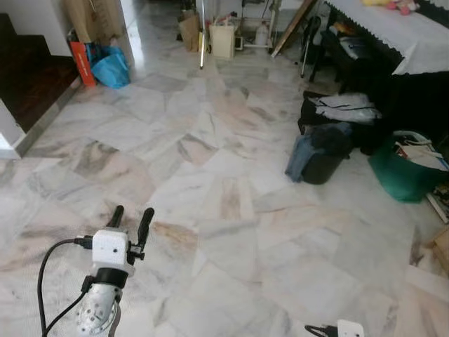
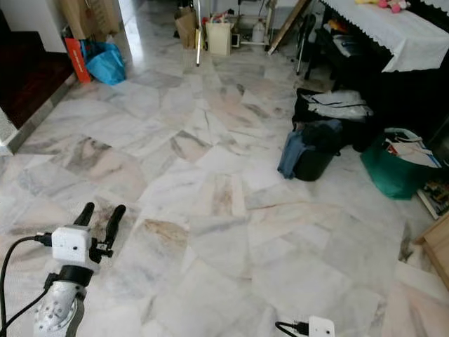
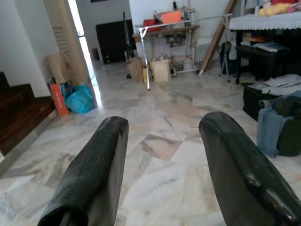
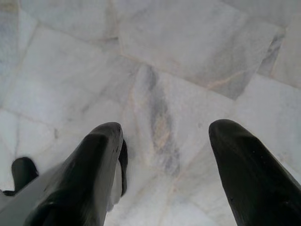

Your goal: Move the pillow to the sofa from floor

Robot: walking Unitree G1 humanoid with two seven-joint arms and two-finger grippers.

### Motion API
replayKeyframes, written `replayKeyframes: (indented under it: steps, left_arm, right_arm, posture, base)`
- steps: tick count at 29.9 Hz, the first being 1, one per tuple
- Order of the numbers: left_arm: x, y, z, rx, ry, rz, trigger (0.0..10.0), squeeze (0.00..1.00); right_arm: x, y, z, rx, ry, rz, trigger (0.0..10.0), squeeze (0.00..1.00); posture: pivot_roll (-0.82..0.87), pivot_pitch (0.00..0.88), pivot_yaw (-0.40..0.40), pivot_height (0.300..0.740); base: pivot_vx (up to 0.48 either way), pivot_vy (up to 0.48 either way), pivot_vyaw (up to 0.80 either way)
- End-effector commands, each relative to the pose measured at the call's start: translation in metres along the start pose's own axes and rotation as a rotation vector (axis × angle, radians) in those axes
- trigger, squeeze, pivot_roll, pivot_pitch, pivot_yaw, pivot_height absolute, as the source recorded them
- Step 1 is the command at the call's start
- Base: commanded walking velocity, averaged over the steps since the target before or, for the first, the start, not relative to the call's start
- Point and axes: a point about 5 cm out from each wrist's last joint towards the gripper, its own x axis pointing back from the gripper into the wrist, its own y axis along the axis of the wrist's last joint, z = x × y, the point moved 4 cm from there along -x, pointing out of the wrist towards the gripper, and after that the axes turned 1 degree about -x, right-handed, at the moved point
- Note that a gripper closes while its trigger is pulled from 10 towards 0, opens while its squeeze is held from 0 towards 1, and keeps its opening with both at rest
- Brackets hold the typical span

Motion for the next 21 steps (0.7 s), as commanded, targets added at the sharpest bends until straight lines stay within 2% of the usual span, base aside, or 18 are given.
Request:
replayKeyframes:
  steps: [1,3,9,12,14,15,16,18,19,20,21]
  left_arm:
    - [0.001,0.002,0.0,0.021,-0.007,0.011,10.0,0.0]
    - [0.001,-0.003,-0.002,0.004,-0.032,0.038,10.0,0.0]
    - [-0.023,-0.039,-0.018,0.013,-0.138,0.189,10.0,0.0]
    - [-0.028,-0.066,-0.02,0.022,-0.159,0.303,10.0,0.0]
    - [-0.019,-0.1,-0.019,0.016,-0.157,0.483,10.0,0.0]
    - [-0.019,-0.1,-0.019,0.016,-0.157,0.483,10.0,0.0]
    - [-0.015,-0.108,-0.018,0.026,-0.144,0.533,10.0,0.0]
    - [0.008,-0.136,-0.014,0.034,-0.105,0.705,10.0,0.0]
    - [0.008,-0.136,-0.014,0.034,-0.105,0.705,10.0,0.0]
    - [0.022,-0.149,-0.011,0.014,-0.095,0.791,10.0,0.0]
    - [0.031,-0.156,-0.008,0.028,-0.066,0.845,10.0,0.0]
  right_arm:
    - [0.001,-0.002,-0.002,-0.003,-0.002,0.006,10.0,0.0]
    - [0.001,-0.002,-0.001,0.002,0.002,0.007,10.0,0.0]
    - [0.0,0.0,0.0,-0.012,0.003,-0.002,10.0,0.0]
    - [0.0,0.0,0.0,-0.018,0.002,-0.004,10.0,0.0]
    - [0.0,0.001,0.001,-0.022,0.002,-0.007,10.0,0.0]
    - [0.0,0.001,0.001,-0.022,0.002,-0.007,10.0,0.0]
    - [0.0,0.001,0.001,-0.024,0.002,-0.007,10.0,0.0]
    - [0.0,0.0,0.003,-0.025,0.006,-0.005,10.0,0.0]
    - [0.0,0.0,0.003,-0.025,0.006,-0.005,10.0,0.0]
    - [0.0,0.0,0.003,-0.024,0.009,-0.002,10.0,0.0]
    - [0.0,-0.001,0.004,-0.022,0.013,0.001,10.0,0.0]
  posture:
    - [0.05,0.0,-0.052,0.74]
    - [0.06,0.0,-0.052,0.74]
    - [0.05,0.0,-0.046,0.74]
    - [0.04,0.0,-0.042,0.74]
    - [0.04,0.0,-0.035,0.74]
    - [0.04,0.0,-0.035,0.74]
    - [0.04,0.0,-0.034,0.74]
    - [0.04,0.0,-0.036,0.74]
    - [0.04,0.0,-0.036,0.74]
    - [0.04,0.0,-0.044,0.74]
    - [0.05,0.0,-0.043,0.74]
  base:
    - [0.0,0.0,0.0]
    - [0.0,0.0,0.0]
    - [0.0,0.0,0.0]
    - [0.0,0.0,0.0]
    - [0.0,0.0,0.0]
    - [0.0,0.0,0.0]
    - [0.0,0.0,0.0]
    - [0.0,0.0,0.0]
    - [0.0,0.0,0.0]
    - [0.0,0.0,0.0]
    - [0.0,0.0,0.0]
